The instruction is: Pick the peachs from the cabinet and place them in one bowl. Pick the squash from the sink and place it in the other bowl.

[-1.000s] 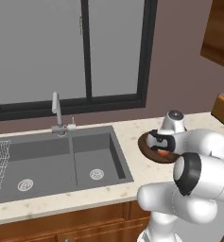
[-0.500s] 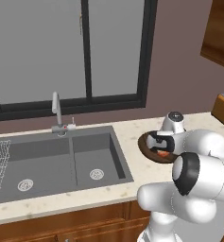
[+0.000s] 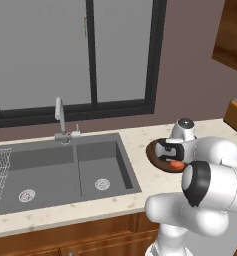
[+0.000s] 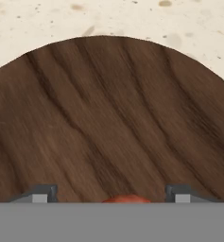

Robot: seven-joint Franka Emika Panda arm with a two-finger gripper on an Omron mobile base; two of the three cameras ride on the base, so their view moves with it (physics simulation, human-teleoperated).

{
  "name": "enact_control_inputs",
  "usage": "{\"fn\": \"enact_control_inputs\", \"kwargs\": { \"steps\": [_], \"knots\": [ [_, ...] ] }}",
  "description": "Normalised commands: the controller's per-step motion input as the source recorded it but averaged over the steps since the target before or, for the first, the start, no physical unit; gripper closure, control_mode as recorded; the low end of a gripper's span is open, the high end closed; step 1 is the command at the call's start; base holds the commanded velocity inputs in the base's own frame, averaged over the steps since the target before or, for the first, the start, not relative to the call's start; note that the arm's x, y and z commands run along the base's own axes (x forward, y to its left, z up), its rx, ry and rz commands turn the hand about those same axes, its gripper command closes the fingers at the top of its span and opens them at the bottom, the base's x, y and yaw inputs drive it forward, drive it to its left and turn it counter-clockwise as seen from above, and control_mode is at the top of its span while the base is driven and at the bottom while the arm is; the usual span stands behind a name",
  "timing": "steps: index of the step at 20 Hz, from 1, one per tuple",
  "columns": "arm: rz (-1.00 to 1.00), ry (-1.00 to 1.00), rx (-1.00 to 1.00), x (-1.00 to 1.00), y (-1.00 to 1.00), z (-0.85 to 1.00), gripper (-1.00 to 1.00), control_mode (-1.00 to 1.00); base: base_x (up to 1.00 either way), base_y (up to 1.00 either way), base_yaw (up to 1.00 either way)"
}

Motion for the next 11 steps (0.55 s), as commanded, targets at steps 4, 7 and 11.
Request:
{"fn": "enact_control_inputs", "kwargs": {
  "steps": [4, 7, 11],
  "knots": [
    [0.00, 0.00, 0.00, 0.03, 0.00, 0.09, -1.00, -1.00, 0.00, 0.00, 0.00],
    [0.00, -0.01, 0.02, -0.06, -0.06, 0.52, -1.00, -1.00, 0.00, 0.00, 0.00],
    [0.00, -0.07, 0.09, -0.44, -0.18, 0.66, -1.00, -1.00, 0.00, 0.00, 0.00]
  ]
}}
